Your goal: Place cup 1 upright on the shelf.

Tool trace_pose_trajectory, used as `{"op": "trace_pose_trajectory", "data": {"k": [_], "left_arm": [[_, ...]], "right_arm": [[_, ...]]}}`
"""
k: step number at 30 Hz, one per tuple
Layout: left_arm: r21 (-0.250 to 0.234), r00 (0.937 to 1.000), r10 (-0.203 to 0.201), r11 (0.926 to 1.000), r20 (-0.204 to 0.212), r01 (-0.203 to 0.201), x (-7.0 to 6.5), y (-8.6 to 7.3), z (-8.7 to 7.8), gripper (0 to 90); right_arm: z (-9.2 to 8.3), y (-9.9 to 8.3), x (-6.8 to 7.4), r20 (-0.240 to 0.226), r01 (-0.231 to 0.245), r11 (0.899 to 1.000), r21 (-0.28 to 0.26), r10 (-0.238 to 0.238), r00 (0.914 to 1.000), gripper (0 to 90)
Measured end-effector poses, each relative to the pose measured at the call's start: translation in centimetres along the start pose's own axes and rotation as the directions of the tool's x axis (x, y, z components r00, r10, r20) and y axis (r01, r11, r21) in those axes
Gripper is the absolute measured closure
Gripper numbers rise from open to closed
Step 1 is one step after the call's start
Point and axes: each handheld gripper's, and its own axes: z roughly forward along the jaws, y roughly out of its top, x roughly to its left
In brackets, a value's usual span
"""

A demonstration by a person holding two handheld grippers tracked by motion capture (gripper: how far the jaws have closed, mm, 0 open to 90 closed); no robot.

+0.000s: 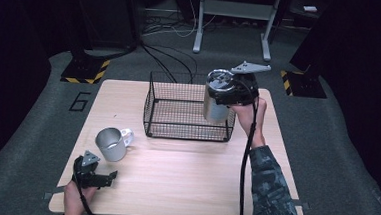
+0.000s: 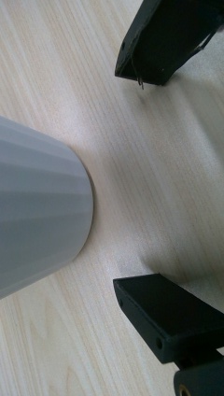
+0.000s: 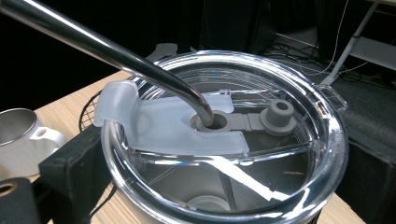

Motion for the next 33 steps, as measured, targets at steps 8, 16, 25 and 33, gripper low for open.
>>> {"op": "trace_pose_trajectory", "data": {"k": [8, 16, 25, 33], "left_arm": [[0.000, 1.0000, 0.001, 1.0000, 0.000, -0.001, 0.0, 0.0, 0.0, 1.9], [-0.007, 1.0000, 0.000, 1.0000, -0.004, 0.000, 0.0, 0.0, 0.0, 1.9], [-0.007, 1.0000, 0.000, 1.0000, -0.005, 0.000, 0.0, 0.0, 0.0, 2.0], [0.002, 1.0000, 0.007, 1.0000, 0.001, -0.007, 0.0, 0.0, 0.0, 2.1]], "right_arm": [[1.4, -0.1, -0.4, 0.013, -0.015, 1.000, 0.014, 0.015, 0.9998, 3.4], [3.1, -0.4, -1.1, 0.032, -0.040, 0.999, 0.012, 0.040, 0.9987, 3.4], [4.8, -1.0, -1.8, 0.049, -0.075, 0.997, 0.028, 0.074, 0.9960, 3.4], [5.9, -1.6, -2.6, 0.063, -0.106, 0.994, 0.040, 0.104, 0.9926, 3.4]]}}
